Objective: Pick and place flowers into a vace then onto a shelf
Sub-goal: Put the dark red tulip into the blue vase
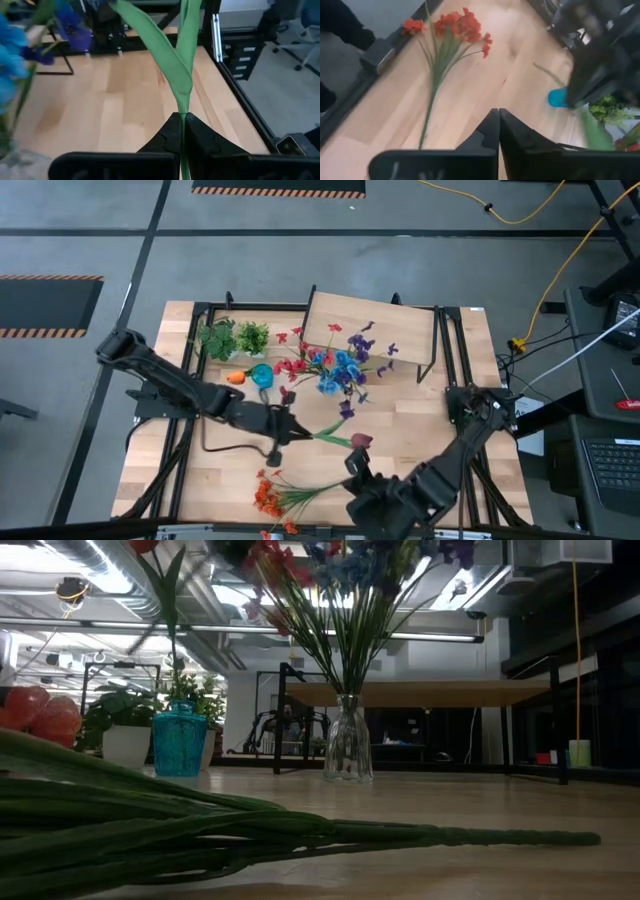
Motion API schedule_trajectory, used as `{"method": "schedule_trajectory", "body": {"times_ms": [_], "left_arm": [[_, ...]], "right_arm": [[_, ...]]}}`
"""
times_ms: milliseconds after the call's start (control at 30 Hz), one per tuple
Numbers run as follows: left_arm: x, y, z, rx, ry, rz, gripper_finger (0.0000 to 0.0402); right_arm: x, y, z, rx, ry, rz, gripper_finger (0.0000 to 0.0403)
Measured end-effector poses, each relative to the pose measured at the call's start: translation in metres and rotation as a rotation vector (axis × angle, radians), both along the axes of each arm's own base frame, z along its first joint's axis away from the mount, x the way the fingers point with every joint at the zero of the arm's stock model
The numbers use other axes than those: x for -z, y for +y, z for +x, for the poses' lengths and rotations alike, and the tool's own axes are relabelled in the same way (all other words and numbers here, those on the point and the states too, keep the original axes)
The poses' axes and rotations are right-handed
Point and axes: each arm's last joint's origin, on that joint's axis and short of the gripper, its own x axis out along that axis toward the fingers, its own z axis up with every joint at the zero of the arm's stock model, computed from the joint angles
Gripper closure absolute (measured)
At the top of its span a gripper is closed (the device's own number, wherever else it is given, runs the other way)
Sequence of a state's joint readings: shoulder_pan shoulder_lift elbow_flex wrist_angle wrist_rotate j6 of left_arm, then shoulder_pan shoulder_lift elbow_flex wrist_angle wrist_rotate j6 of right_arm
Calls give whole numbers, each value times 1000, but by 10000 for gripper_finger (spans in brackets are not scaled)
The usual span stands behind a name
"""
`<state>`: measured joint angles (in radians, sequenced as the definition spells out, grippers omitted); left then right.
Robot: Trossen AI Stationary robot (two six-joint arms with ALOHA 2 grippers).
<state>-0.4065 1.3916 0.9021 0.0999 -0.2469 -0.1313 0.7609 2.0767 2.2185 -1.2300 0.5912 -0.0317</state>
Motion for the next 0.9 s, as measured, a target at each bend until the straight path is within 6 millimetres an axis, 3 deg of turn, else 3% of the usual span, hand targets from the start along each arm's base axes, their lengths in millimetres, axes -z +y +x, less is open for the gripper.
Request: {"method": "schedule_trajectory", "body": {"times_ms": [167,467,900], "left_arm": [[-8,-12,-29,-44,-65,29,398],[-4,-29,-73,-117,-179,33,398],[-17,-58,-123,-206,-274,164,398]], "right_arm": [[18,11,-7,42,-6,-7,399],[71,18,1,71,0,17,401],[108,23,11,100,-85,154,402]]}}
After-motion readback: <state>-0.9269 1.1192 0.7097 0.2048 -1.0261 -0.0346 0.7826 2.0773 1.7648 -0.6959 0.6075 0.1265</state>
